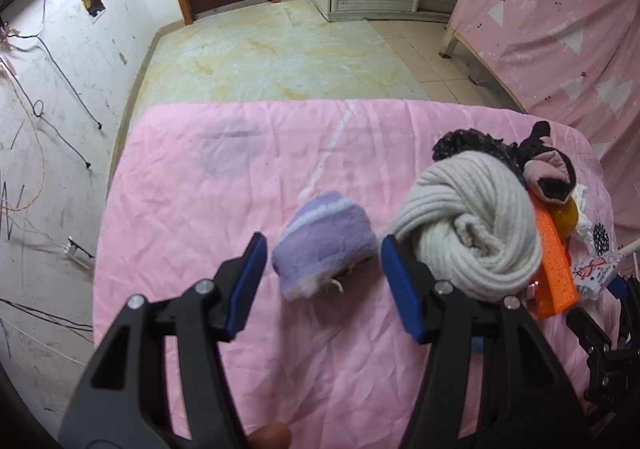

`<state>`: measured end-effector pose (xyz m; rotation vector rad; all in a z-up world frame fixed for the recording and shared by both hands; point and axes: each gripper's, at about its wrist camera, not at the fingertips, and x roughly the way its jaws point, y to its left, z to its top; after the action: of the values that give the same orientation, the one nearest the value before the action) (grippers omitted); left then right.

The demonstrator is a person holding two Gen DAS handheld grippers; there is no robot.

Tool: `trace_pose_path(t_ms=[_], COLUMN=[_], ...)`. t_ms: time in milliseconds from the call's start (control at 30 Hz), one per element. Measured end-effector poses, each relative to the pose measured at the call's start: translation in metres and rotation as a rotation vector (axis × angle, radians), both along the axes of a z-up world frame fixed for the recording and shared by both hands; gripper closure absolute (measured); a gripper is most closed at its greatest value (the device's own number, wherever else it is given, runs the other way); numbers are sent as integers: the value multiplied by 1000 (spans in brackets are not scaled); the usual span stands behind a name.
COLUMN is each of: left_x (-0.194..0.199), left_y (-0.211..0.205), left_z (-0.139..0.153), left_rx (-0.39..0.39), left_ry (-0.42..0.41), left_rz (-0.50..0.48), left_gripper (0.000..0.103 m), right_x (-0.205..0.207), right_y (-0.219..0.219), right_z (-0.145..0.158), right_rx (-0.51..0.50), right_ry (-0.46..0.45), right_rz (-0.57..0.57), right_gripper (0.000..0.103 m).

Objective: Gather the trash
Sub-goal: 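Grasp the white printed snack bag with the right tool while the left tool grasps the lavender fuzzy ball, then carry both items to the yellow bin and open both tools to drop them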

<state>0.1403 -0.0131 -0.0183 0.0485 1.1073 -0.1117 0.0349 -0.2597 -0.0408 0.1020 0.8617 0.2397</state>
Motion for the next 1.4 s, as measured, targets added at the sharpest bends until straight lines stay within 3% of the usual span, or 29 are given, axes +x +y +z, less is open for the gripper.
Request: trace_pose_path(t_ms=[133, 200, 300, 400, 967, 1400], left_x=[0, -2, -5, -9, -48, -84], left_y=[-2, -1, -1, -1, -24, -105], left_z=[-6, -7, -5, -2, 45, 78], left_rx=[3, 5, 7, 11, 21, 6], left_ry=[8, -2, -11, -18, -117, -189], left_rz=[4, 12, 12, 15, -16, -171], left_gripper=[57, 69, 78, 81, 83, 83], right_x=[1, 0, -2, -6, -37, -75], right_y=[1, 2, 2, 0, -18, -88], right_z=[-1, -2, -1, 3, 30, 43], right_rx=[-1, -2, 8, 17, 43, 65], right_ry=[1, -4, -14, -36, -128, -181], right_rz=[12, 17, 27, 19, -3, -133], right_gripper=[38, 47, 60, 66, 66, 66])
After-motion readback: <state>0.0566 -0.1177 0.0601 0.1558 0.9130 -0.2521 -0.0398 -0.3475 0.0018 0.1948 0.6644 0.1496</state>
